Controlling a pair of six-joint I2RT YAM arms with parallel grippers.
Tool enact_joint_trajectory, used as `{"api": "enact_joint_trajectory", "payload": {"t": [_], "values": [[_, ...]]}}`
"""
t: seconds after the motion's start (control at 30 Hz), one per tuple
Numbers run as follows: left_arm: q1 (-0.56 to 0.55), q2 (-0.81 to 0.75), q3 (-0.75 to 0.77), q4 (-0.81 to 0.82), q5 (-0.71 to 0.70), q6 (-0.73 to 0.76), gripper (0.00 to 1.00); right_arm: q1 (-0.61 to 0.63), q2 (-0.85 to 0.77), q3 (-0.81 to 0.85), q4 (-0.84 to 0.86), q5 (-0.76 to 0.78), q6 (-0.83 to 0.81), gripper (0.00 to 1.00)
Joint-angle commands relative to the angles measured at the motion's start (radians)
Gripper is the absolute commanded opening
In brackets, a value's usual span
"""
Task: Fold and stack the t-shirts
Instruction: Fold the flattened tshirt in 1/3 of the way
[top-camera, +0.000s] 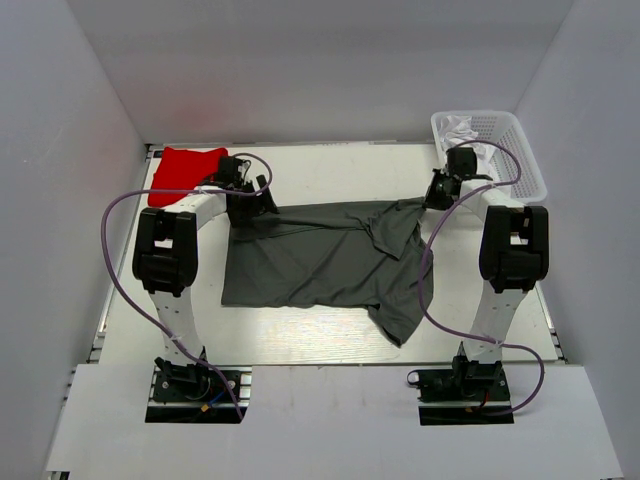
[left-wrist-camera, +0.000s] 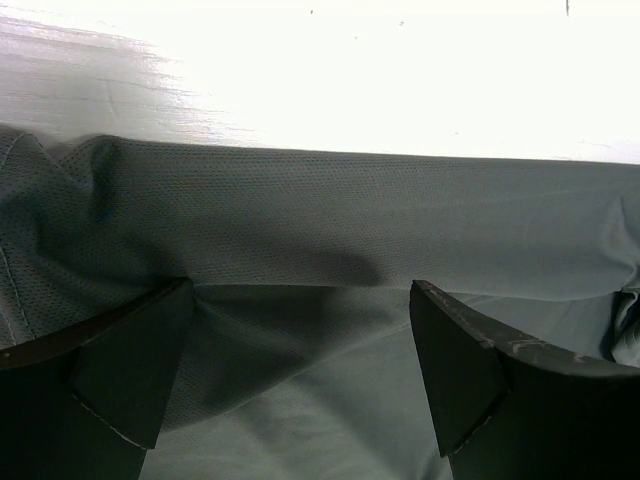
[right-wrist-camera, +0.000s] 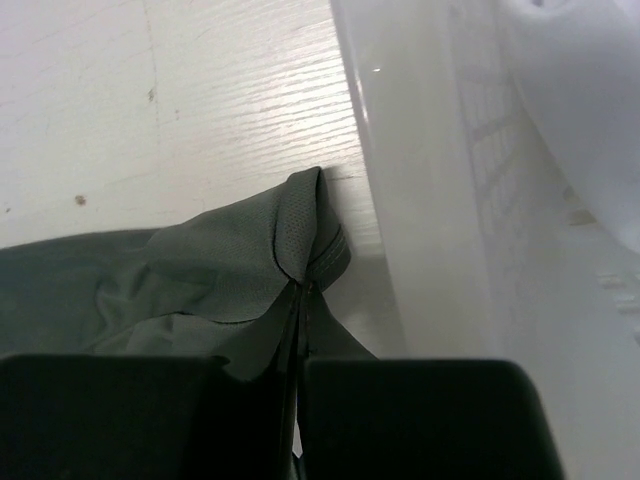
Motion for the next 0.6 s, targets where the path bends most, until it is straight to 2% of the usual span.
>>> {"api": "enact_joint_trajectory", "payload": {"t": [0.0,0.03,0.13,0.3,0.47,0.5,0.57], "values": [[0.007,-0.005,-0.036,-0.092,-0.032,0.030,1.00,-0.018,-0.009,-0.012,0.045,-0.105,-0.020,0.00],[0.007,-0.005,-0.036,-0.092,-0.015,0.030,1.00,-0.020,-0.015,-0.008,0.048,-0.142,-0.038,0.00],[-0.002,-0.017,0.013,-0.082,0.028,0.041,1.00,-0.018,-0.044,-0.005,0.060,-0.185,-0.044,0.21],[-0.011,-0.073,0.093,-0.082,0.077,0.041,1.00,-0.017,-0.114,-0.004,0.062,-0.213,-0.035,0.90],[-0.011,-0.199,0.138,-0.158,0.077,0.050,1.00,-0.008,-0.240,-0.056,0.062,-0.323,-0.033,0.90],[-0.011,-0.224,0.138,-0.170,0.066,0.050,1.00,-0.005,-0.259,-0.111,0.068,-0.348,-0.030,0.90],[-0.011,-0.280,0.092,-0.206,0.037,0.018,1.00,0.015,-0.332,-0.163,0.071,-0.374,-0.030,0.90]]}}
